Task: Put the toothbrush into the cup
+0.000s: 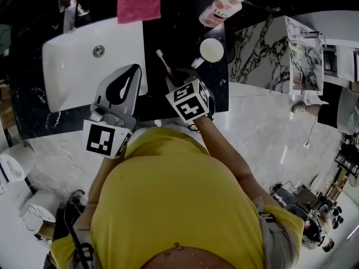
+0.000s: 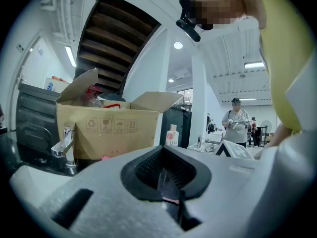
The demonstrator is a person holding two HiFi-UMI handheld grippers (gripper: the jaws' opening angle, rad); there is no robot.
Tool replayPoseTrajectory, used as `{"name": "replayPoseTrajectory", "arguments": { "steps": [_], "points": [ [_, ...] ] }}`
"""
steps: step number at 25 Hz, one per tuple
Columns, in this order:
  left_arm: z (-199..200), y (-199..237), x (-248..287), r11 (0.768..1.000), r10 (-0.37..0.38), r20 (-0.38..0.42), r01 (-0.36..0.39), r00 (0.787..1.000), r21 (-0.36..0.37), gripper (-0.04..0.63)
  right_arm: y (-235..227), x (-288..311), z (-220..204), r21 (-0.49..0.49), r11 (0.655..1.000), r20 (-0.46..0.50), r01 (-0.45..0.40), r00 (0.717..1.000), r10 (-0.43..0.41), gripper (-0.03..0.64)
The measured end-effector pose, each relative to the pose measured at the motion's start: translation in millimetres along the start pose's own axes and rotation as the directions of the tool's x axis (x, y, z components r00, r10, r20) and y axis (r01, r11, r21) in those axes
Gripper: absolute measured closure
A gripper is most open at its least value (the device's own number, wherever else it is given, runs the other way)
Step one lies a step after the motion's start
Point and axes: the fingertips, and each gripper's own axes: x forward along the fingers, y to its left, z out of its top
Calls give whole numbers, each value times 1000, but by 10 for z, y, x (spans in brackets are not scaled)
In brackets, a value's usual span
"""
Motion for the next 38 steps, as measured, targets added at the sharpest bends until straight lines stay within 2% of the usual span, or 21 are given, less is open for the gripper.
{"name": "replayPoseTrajectory", "arguments": {
  "steps": [3,12,17,19,23,27,33,38],
  "points": [
    [14,-1,8,1000,-5,8,5,1000,3,594,36,19,-1,-45,999,-34,-21,999,20,548],
    [-34,-15,-35,1000,-12,-19,12,1000,-6,594,53,44,-10,-112,987,-143,-116,985,99,548],
    [-49,-68,-28,999,-32,-22,31,999,-11,594,49,29,3,-162,982,-134,-95,988,74,557],
    [-45,-90,-18,999,-41,-22,40,999,-12,594,21,-10,24,-169,984,-103,-62,994,45,557],
    [-51,-138,9,998,-58,-23,58,998,-12,594,-64,-142,129,-119,993,1,-10,1000,10,557],
    [-45,-213,52,997,-81,-26,81,996,-7,594,-164,-382,298,-72,996,147,46,988,-35,557],
    [25,-360,162,992,-128,-15,128,992,9,594,-250,-780,541,-7,995,338,96,937,-88,557],
    [50,-501,237,987,-163,-16,163,987,15,594,-354,-1100,698,49,990,475,133,869,-140,557]
  ]
}}
